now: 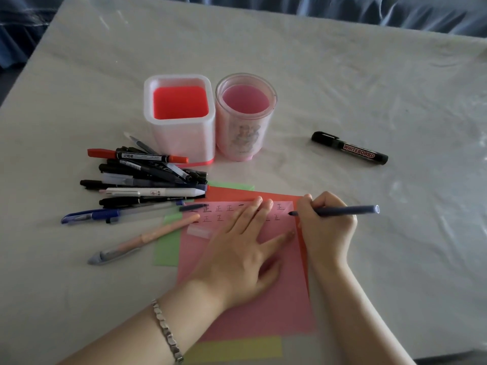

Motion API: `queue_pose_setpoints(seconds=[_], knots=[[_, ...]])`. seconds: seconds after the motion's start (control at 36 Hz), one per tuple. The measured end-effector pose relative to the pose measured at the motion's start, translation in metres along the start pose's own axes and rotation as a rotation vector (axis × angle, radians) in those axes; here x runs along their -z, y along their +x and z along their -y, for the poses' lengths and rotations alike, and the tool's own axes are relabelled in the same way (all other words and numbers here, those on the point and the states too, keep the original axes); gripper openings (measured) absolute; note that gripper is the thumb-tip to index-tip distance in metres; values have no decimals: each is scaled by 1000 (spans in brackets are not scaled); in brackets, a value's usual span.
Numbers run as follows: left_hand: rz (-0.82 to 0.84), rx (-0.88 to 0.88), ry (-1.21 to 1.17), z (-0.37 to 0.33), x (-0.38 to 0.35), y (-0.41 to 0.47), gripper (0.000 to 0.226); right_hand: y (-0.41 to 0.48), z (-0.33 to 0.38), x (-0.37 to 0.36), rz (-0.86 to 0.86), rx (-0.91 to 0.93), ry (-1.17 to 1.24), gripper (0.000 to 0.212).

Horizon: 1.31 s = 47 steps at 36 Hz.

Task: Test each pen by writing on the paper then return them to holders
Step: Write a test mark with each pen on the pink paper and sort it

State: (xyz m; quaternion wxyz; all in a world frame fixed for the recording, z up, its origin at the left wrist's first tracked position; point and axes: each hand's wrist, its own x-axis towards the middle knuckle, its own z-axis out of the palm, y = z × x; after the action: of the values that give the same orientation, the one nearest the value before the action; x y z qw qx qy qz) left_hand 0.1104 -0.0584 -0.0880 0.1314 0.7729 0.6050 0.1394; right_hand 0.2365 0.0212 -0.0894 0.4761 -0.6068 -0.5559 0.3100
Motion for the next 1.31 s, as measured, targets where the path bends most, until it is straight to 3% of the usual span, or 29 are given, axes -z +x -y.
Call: queue_pose_setpoints(seconds=[1.31], knots=[[8,0,14,-1,1,0,46,-2,2,1,-10,-18,-11,37]])
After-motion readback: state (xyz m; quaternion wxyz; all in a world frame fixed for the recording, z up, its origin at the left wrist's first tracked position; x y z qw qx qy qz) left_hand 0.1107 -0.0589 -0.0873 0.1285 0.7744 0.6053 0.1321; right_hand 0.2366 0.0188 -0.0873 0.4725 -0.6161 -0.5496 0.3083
